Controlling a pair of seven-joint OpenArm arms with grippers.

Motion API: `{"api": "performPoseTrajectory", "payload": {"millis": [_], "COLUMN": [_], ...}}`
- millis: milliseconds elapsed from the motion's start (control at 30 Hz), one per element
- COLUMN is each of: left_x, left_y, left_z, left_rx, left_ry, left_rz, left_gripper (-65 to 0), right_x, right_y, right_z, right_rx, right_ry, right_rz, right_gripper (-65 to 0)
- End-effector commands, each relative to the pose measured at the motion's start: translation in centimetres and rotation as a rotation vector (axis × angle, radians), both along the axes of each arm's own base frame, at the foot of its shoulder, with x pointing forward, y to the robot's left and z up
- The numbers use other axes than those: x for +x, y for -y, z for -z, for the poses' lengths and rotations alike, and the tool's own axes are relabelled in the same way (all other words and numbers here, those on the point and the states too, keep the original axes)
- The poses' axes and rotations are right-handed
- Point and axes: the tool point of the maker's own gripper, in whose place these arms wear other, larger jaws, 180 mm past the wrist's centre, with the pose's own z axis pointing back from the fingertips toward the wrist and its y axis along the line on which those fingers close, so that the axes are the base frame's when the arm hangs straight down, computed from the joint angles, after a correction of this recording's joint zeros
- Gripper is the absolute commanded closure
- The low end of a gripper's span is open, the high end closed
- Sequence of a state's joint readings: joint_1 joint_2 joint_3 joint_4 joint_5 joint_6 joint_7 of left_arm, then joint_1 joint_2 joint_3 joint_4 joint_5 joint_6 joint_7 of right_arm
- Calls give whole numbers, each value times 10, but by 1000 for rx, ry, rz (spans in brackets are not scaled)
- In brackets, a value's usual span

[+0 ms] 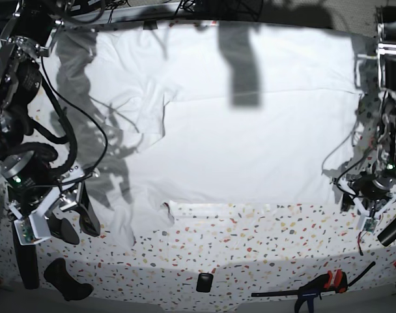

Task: Fold the T-shirt properly
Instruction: 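Move both grippers down to the corners of the shirt hem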

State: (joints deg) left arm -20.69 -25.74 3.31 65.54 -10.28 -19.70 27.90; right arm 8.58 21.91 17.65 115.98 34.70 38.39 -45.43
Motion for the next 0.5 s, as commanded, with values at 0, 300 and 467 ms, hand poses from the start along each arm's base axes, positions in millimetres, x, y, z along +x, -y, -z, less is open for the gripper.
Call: {"api": "performPoseTrajectory", "payload": {"millis": [0,300,467], "left_x": [17,40,44], "left_y": [-7,-6,-22], "left_z": [-21,-11,1], "left_rx": [-38,-392,-423], "left_ry": [42,-173,-175], "left_rz": [1,-43,-114], "left_gripper": [-260,-260,-260], "right_x": [0,-2,-6], "right_y": [-1,1,1], "right_z": [-17,-8,3], "right_rx": [-3,-12,-16], "right_ry": [58,25,-9], "right_rz": [-11,-6,-4], "right_gripper": [-250,-250,-250]}}
